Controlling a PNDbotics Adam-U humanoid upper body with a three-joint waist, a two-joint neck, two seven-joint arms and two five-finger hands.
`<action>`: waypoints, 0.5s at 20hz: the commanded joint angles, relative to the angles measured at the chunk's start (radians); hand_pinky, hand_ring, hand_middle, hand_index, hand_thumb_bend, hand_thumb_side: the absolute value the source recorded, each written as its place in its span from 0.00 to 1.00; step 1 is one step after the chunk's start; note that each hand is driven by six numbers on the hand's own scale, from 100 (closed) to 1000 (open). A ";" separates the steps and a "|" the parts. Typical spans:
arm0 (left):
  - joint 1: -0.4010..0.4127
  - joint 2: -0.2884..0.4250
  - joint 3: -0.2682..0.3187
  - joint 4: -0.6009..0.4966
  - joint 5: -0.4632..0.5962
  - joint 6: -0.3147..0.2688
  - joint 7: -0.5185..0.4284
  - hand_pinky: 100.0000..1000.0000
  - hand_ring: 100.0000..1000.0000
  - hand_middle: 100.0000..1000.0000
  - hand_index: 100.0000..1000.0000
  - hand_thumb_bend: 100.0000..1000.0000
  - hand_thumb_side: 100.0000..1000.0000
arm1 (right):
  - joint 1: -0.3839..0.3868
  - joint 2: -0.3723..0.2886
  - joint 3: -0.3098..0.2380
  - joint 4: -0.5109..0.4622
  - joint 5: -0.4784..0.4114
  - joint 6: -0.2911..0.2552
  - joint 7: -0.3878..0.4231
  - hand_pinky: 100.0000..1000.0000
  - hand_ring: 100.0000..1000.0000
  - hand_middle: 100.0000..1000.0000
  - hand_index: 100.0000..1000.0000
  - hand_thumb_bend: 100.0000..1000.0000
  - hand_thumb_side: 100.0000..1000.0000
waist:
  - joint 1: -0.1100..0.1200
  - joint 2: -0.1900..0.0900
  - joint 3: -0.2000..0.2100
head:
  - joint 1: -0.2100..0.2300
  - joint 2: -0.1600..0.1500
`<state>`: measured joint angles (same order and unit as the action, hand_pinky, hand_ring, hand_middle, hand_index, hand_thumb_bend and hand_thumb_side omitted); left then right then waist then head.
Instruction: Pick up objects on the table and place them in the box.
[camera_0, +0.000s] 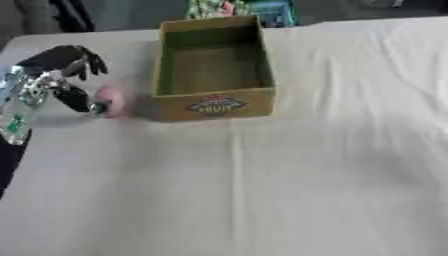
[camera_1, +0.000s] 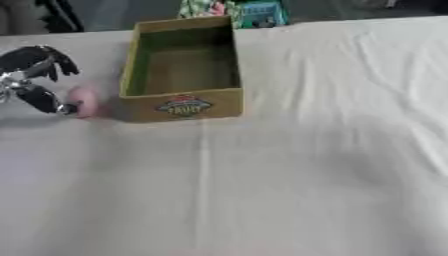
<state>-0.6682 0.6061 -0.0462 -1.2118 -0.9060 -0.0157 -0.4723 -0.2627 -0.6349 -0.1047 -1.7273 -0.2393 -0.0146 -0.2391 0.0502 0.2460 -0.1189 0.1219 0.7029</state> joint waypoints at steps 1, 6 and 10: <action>-0.012 0.009 -0.001 0.020 0.032 -0.002 0.007 0.59 0.52 0.57 0.71 0.56 0.00 | -0.009 -0.022 -0.008 -0.020 -0.003 -0.001 0.005 0.60 0.67 0.68 0.83 0.00 0.19 | -0.005 -0.018 -0.003 | 0.006 0.004; -0.012 0.001 -0.010 0.032 0.067 -0.007 0.036 0.48 0.31 0.31 0.43 0.12 0.00 | -0.009 -0.021 -0.008 -0.020 -0.004 -0.002 0.006 0.60 0.67 0.68 0.83 0.00 0.19 | -0.006 -0.018 -0.005 | 0.009 0.004; -0.013 0.001 0.000 -0.009 0.058 0.012 0.108 0.42 0.19 0.17 0.29 0.04 0.00 | -0.008 -0.021 -0.009 -0.020 -0.005 -0.002 0.006 0.60 0.67 0.68 0.83 0.00 0.19 | -0.006 -0.020 -0.005 | 0.010 0.003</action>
<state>-0.6681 0.5880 -0.0565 -1.1928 -0.8481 -0.0082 -0.3871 -0.2628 -0.6349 -0.1045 -1.7273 -0.2396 -0.0150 -0.2356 0.0487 0.2460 -0.1225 0.1297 0.7029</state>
